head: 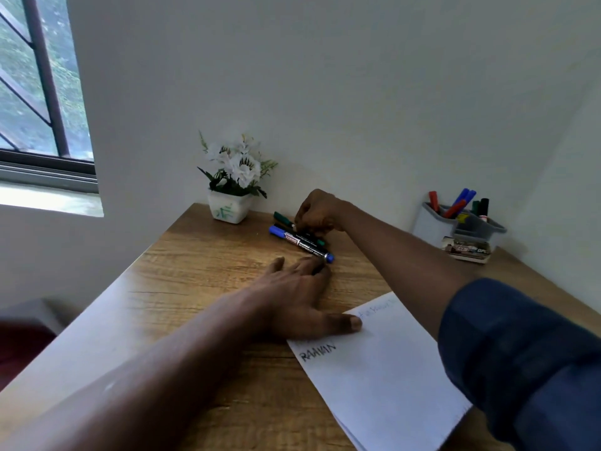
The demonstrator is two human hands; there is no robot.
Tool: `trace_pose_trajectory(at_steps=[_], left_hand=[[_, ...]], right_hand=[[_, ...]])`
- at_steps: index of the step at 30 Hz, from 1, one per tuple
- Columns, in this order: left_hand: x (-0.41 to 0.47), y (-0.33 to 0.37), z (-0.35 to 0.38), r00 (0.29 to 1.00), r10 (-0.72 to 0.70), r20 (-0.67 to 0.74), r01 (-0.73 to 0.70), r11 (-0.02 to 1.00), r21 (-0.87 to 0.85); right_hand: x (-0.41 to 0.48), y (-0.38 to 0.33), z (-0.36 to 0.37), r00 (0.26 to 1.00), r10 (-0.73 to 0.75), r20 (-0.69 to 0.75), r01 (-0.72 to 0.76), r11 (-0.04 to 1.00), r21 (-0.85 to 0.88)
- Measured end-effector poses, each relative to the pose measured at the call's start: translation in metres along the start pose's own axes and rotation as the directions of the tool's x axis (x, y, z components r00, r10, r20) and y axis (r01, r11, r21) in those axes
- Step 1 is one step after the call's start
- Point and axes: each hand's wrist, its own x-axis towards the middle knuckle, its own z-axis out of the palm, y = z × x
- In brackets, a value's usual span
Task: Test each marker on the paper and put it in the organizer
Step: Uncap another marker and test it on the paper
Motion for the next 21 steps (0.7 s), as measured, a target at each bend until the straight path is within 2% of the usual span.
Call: trace_pose_trajectory(at_steps=[4, 8, 9, 11, 13, 15, 18, 21], left_hand=[[0.0, 0.0, 0.001, 1.0, 0.003, -0.013, -0.003, 1.0, -0.014], [-0.001, 0.0, -0.003, 1.0, -0.008, -0.029, 0.005, 0.996, -0.09], [-0.002, -0.001, -0.004, 0.998, -0.011, -0.055, 0.003, 0.989, -0.147], [-0.006, -0.004, -0.005, 0.985, -0.034, -0.171, -0.029, 0.937, -0.349], [-0.01, -0.006, -0.007, 0.937, -0.085, -0.34, -0.106, 0.856, -0.506], [-0.012, -0.008, -0.01, 0.876, -0.177, -0.448, -0.158, 0.773, -0.614], [-0.014, -0.01, -0.011, 0.853, -0.21, -0.478, -0.252, 0.636, -0.73], [-0.015, -0.008, -0.005, 0.86, -0.147, -0.489, -0.296, 0.638, -0.711]], right_hand=[[-0.01, -0.005, -0.013, 0.992, -0.037, -0.125, 0.054, 0.989, 0.136], [-0.05, -0.004, -0.042, 0.966, -0.125, -0.228, 0.196, 0.926, 0.322], [-0.066, 0.0, -0.047, 0.953, -0.162, -0.255, 0.241, 0.917, 0.317], [-0.098, 0.015, -0.05, 0.915, -0.255, -0.313, 0.326, 0.925, 0.197], [-0.132, 0.035, -0.047, 0.87, -0.334, -0.363, 0.366, 0.93, 0.022], [-0.161, 0.055, -0.039, 0.843, -0.366, -0.393, 0.383, 0.923, -0.039], [-0.191, 0.074, -0.019, 0.811, -0.423, -0.404, 0.448, 0.893, -0.036], [-0.201, 0.081, -0.002, 0.762, -0.528, -0.375, 0.543, 0.836, -0.076]])
